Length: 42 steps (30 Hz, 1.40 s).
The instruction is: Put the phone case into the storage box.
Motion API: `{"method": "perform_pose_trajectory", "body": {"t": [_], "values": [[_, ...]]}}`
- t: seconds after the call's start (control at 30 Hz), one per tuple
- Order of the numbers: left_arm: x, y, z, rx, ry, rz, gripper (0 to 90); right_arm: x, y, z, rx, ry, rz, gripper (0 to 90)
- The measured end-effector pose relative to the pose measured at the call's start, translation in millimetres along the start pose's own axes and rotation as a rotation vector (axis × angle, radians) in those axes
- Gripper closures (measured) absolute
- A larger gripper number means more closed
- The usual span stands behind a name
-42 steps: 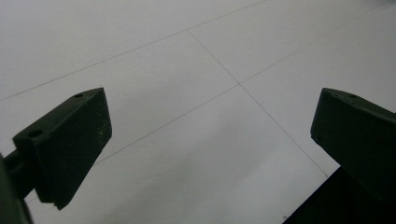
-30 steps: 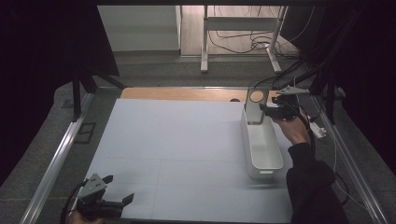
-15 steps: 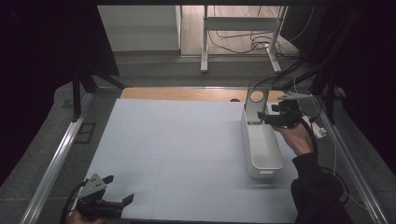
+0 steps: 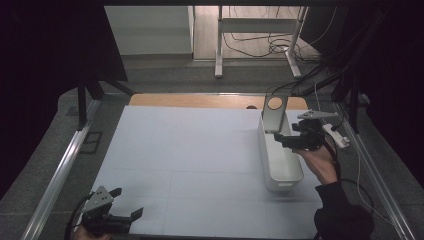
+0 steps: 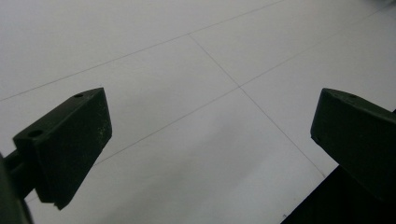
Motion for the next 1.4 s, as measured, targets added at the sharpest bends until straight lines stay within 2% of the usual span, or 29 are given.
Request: {"method": "perform_pose_trajectory", "body": {"t": [0.13,0.2,0.37,0.6,0.9,1.17,1.4], "values": [[0.0,0.1,0.1,-0.002,0.0,-0.001,0.0,2.9,-7.6,-6.5,-0.005,-0.008,0.003,11.7],[-0.1,0.2,0.1,-0.004,0.0,-0.001,0.0,3.0,-12.5,-11.6,0.004,-0.036,0.005,9.0],[0.3,0.2,0.0,-0.006,0.002,-0.003,0.0,3.0,-20.8,-18.9,0.004,-0.053,0.009,5.2],[0.5,0.4,0.5,-0.007,0.006,-0.004,0.0,5.8,-35.4,-29.9,0.035,-0.089,0.012,0.5],[1.2,0.4,-0.1,-0.007,0.006,-0.002,0.0,12.8,-42.0,-39.4,0.038,-0.083,0.003,0.0],[1.4,-0.2,-0.1,-0.002,0.01,-0.003,0.0,29.1,-49.0,-45.4,0.042,-0.068,0.004,0.0],[1.3,-0.1,0.0,-0.003,0.009,-0.003,0.0,43.7,-54.6,-56.3,0.027,-0.057,0.005,0.0]]}}
Point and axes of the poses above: each handheld gripper's, and its own axes: x roughly backward along the jaws, z roughly out of its top, y roughly to its right, the point moved 3 cm from there along -x, roughly forward along the jaws, and after that the axes turned 5 degrees about x, right-handed, at the moved point
